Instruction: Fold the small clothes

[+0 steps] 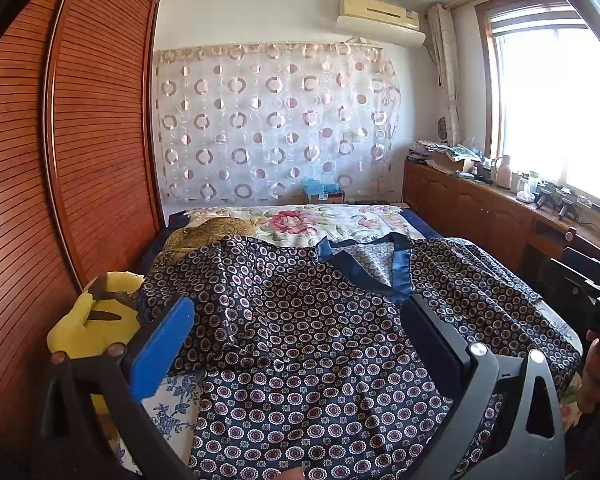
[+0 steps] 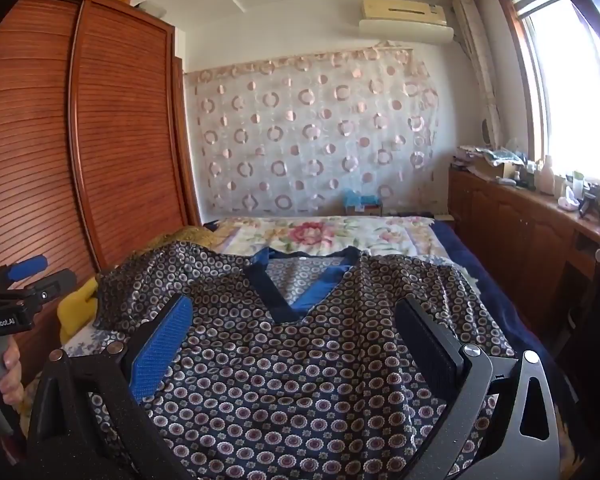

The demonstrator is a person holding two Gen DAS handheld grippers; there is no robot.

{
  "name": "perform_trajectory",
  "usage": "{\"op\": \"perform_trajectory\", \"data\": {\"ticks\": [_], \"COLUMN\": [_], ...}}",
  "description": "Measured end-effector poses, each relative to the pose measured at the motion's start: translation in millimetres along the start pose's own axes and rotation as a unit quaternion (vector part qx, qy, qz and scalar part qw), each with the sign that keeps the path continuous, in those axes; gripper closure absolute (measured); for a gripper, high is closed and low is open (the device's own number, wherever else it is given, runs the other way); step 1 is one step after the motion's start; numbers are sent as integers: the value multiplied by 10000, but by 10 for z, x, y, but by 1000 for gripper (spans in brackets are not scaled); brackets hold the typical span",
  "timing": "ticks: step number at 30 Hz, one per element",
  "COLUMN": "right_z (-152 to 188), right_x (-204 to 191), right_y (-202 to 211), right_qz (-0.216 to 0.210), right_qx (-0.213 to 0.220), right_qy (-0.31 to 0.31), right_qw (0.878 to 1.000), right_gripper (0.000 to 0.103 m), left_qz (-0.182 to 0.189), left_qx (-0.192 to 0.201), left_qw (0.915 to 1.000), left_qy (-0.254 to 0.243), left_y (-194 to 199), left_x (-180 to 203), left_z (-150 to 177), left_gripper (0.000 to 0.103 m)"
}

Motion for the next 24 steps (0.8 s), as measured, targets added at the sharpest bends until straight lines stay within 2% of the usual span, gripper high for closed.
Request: {"op": "perform_trajectory", "data": {"ticks": [24], "right_z": [15], "right_x": [27], "right_y": [-4], "right_qz": [1], "right_qx": [15], "right_qy": [-17], "right_qw": [10000], "right_gripper": [0], "left_qz": [-61], "left_qx": [80], "left_qw": [9999], "left_qy": [-97], "left_y": [40], "left_x": [47], "left_z": [-32], "left_gripper": [0]}}
Point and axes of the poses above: each gripper's, at about its wrist camera, not at the fingertips, and y roughly against the way its jaws point, x to its right, z to its underside, the point moved 6 cm from there along -y, roughly the way its jaws point, and after that the axes turned 3 degrees about -z, right-handed, at the moved point
